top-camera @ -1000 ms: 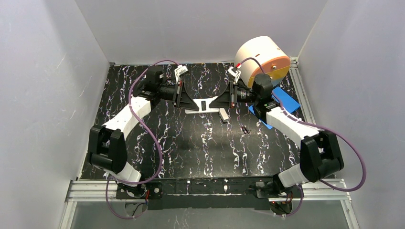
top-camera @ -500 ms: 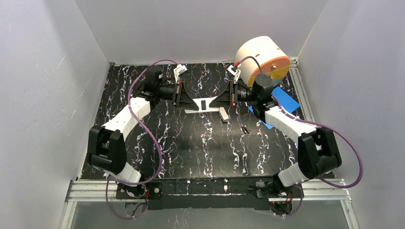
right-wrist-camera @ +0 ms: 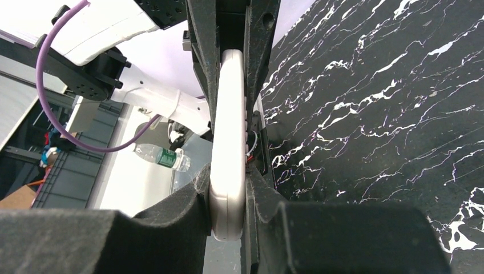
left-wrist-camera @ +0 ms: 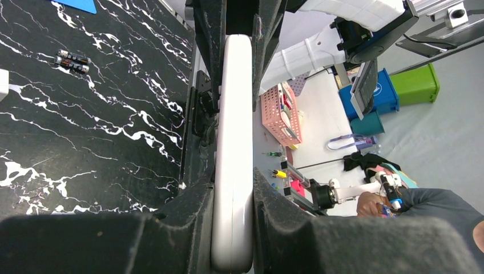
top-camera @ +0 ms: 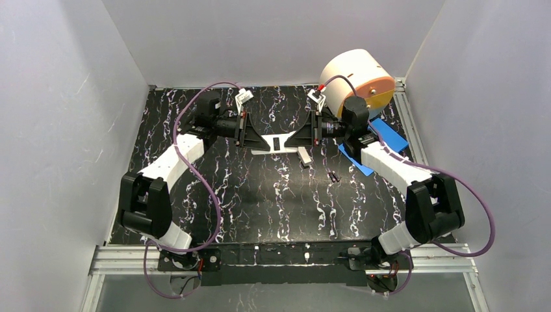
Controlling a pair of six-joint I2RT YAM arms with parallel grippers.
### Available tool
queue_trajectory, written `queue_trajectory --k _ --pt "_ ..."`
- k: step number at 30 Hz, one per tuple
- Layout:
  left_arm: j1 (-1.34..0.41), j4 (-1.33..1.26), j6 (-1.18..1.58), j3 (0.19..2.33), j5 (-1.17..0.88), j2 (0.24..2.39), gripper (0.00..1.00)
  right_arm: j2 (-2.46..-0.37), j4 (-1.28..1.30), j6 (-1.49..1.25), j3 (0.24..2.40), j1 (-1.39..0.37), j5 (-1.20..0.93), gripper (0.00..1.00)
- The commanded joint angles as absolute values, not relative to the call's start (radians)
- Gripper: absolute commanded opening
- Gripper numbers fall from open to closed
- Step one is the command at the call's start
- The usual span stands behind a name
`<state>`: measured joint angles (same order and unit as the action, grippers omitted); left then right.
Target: Load the batteries into the remote control
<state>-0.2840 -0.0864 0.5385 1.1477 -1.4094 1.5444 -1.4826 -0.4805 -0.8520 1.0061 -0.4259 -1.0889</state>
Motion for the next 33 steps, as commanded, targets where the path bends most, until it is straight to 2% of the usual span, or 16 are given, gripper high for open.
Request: queue_trajectory --k 1,6,12,14,16,20,27,28,29,31,33 --pt "-0.19 -0.045 0.526 1.115 -1.46 1.488 0.0 -1.483 -0.462 -0.802 1.054 -0.328 -1.151 0.14" --pt "-0.19 -0.049 0.532 1.119 -1.464 1.49 0.0 -1.489 -0.455 -0.804 1.049 -0.331 -1.142 0.2" --pt "-0.19 -0.048 0.532 1.113 -1.469 1.492 0.0 -1.479 -0.447 -0.813 1.038 -0.331 -1.13 0.21" --pt "-0.19 -0.048 0.531 1.111 -1.471 1.494 0.0 -1.487 -0.527 -0.885 1.04 -0.331 -1.142 0.22" --pt "-0.19 -0.046 0.532 1.111 -1.471 1.493 0.0 -1.489 -0.623 -0.962 1.026 -0.329 -1.146 0.26" --pt "-0.19 -0.046 0.531 1.111 -1.471 1.493 0.0 -1.492 -0.618 -0.96 1.029 -0.329 -1.15 0.37" --pt "-0.196 -0.045 0.531 1.117 -1.474 1.502 0.0 -1.492 -0.446 -0.831 1.06 -0.338 -1.142 0.34" --pt "-0.2 -0.046 0.531 1.117 -1.473 1.507 0.0 -1.495 -0.406 -0.798 1.071 -0.344 -1.135 0.37" --pt "-0.206 -0.045 0.531 1.119 -1.474 1.511 0.0 -1.495 -0.36 -0.758 1.084 -0.351 -1.12 0.44" --pt "-0.217 -0.043 0.531 1.125 -1.477 1.518 0.0 -1.48 -0.27 -0.672 1.101 -0.37 -1.062 0.69" --pt "-0.226 -0.041 0.53 1.131 -1.474 1.521 0.0 -1.468 -0.27 -0.653 1.111 -0.404 -1.029 0.83"
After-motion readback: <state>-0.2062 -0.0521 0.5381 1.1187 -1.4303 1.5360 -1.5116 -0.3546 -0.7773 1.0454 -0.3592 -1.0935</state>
